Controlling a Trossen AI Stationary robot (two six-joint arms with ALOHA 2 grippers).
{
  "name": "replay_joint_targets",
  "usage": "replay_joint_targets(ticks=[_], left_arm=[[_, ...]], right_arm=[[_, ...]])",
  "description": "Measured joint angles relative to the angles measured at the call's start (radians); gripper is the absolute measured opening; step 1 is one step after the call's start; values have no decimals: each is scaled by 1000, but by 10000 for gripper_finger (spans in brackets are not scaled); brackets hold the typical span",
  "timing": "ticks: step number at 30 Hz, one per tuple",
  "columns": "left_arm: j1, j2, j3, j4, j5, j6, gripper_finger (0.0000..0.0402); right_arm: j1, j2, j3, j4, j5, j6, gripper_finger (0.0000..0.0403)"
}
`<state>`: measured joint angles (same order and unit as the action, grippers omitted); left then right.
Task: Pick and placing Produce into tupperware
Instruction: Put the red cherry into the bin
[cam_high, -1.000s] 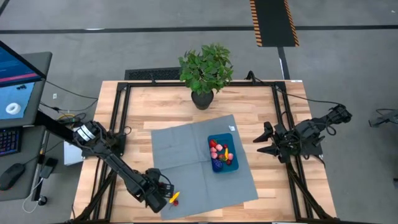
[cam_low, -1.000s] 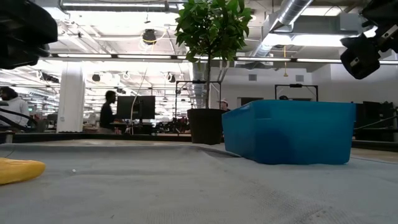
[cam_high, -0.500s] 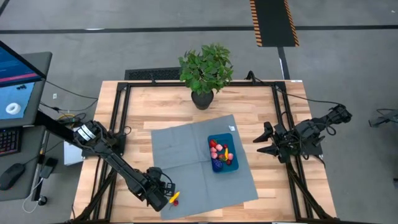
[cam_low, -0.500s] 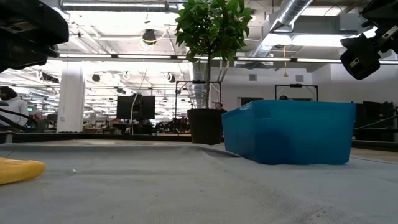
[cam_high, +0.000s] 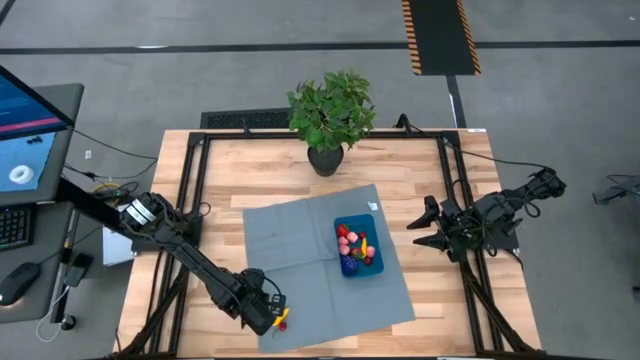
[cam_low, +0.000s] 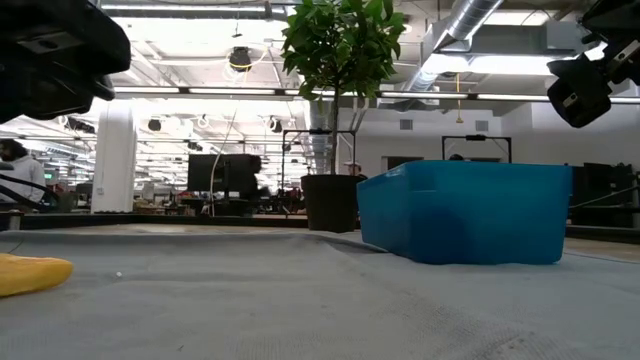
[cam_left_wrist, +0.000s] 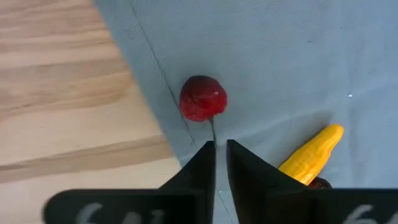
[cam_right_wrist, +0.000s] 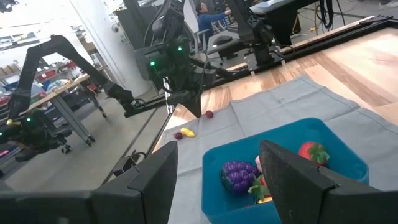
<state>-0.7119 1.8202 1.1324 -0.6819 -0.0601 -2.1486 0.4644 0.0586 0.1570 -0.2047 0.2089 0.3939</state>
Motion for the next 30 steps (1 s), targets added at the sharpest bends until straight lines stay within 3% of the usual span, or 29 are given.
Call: replay_joint_targets(ticks=[3,19,30], left_arm=[[1,0,0,0,-5,13,5],[-7,13,23,-17,-14,69,0],[-8,13,149,-221,-53,99,0]], right_arm=[[0,0,0,0,0,0,249],[0,0,0,-5,-2,18,249],[0,0,0,-5,-2,18,249]])
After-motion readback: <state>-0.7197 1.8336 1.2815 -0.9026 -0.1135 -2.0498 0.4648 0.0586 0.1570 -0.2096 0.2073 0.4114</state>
